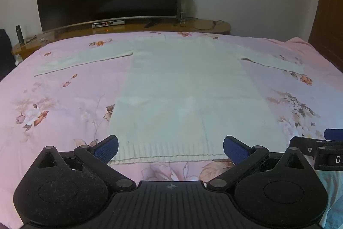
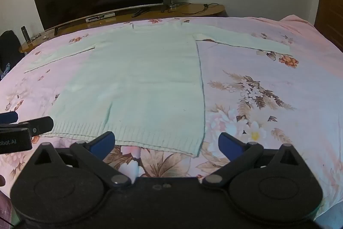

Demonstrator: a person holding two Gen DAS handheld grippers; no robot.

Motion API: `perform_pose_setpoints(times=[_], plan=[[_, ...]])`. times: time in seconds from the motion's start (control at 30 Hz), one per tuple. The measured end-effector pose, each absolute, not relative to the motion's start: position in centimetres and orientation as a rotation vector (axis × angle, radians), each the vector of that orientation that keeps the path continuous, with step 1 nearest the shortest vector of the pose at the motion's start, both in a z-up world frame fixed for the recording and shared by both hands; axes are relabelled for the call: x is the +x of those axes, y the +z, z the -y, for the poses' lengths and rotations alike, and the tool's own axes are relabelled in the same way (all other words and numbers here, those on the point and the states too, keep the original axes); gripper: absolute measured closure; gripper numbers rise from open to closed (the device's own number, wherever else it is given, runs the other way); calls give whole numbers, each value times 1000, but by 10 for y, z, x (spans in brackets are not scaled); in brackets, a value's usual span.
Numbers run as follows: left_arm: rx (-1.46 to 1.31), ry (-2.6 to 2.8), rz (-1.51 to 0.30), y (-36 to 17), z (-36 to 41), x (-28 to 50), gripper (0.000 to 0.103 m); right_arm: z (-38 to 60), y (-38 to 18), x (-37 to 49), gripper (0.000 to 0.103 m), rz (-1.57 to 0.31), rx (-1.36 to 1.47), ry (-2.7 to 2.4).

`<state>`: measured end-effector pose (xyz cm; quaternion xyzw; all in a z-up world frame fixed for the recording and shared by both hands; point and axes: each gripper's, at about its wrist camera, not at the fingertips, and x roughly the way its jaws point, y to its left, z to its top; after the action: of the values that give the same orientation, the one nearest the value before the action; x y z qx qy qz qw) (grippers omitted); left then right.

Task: Fold small clothes

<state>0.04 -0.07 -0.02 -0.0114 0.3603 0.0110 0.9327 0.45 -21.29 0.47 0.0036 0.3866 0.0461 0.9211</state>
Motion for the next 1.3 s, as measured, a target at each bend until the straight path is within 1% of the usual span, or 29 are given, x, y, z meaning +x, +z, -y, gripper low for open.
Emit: perform_pose_setpoints(times=[1.3], plan=[[-37, 28, -723, 0, -6, -2, 0, 211, 6, 7, 0, -789, 1, 108]])
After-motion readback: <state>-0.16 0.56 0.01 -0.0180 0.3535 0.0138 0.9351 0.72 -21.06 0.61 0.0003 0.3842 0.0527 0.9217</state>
